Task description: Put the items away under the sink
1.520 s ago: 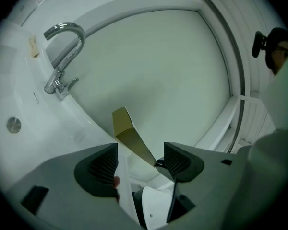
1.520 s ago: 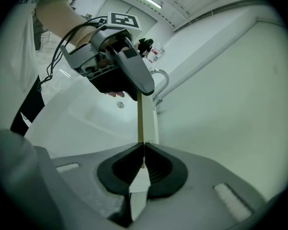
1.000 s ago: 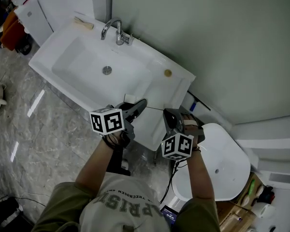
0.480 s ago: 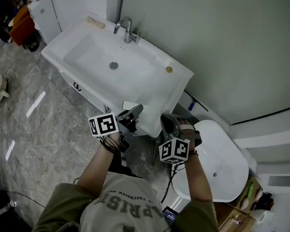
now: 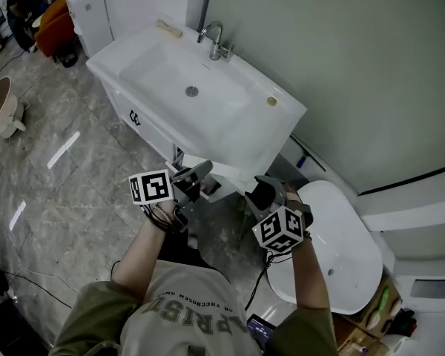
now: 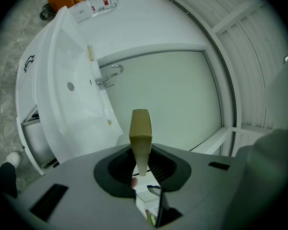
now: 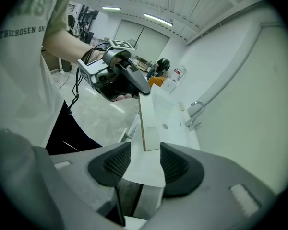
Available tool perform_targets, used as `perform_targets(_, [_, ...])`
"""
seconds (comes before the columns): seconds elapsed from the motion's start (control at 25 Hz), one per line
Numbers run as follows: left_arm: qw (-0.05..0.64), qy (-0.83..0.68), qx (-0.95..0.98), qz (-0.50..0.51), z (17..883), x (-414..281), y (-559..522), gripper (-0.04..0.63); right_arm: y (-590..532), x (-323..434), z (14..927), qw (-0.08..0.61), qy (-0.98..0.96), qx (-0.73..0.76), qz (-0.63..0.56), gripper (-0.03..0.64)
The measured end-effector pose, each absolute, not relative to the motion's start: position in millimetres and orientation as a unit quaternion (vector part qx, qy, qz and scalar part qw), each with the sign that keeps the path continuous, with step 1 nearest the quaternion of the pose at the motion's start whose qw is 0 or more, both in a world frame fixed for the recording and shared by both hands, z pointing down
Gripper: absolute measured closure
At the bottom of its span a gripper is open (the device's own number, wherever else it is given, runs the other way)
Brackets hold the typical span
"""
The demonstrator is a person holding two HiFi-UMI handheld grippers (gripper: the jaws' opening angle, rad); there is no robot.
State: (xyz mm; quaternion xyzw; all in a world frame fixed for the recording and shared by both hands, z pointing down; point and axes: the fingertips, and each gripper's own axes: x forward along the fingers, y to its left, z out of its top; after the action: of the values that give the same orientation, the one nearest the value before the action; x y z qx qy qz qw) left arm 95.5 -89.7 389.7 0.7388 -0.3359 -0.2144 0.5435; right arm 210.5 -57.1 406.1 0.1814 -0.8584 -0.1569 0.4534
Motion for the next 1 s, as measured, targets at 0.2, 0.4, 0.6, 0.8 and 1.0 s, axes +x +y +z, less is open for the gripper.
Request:
perform_targets(0.2, [0.542, -0.342, 0.745, -0.185, 393.3, 85.0, -52.3, 0.525, -26.7, 190.6, 416.8, 0.460, -0.865, 0.142, -0.143, 0.432])
perform_targets(0.4, [0.544, -0.331, 0.754, -0.159, 398.5, 84.7, -21.5, 0.525, 1.5, 158.0, 426.1, 0.467, -0.869, 0.096, -0.129, 0.354])
perform_targets(0.6, [0.554, -0.314, 0.758, -0.142, 407.1, 79.9, 4.7, 0.525, 23.3, 130.5, 444.0, 0.492, -0.858, 0.079, -0.122, 0.356])
perform_targets(0.8, [0.569, -0.297, 0.756, -0.131, 412.8, 60.7, 38.7, 0.525, 58.0, 111.8, 456.4, 0.519, -0.847, 0.068, -0.093, 0.374])
perform_targets(1.0, [0.579, -0.277, 0.757, -0.124, 413.5, 32.4, 73.4, 0.525, 99.9, 84.4, 454.7, 0.515, -0.851, 0.079, -0.062, 0.449])
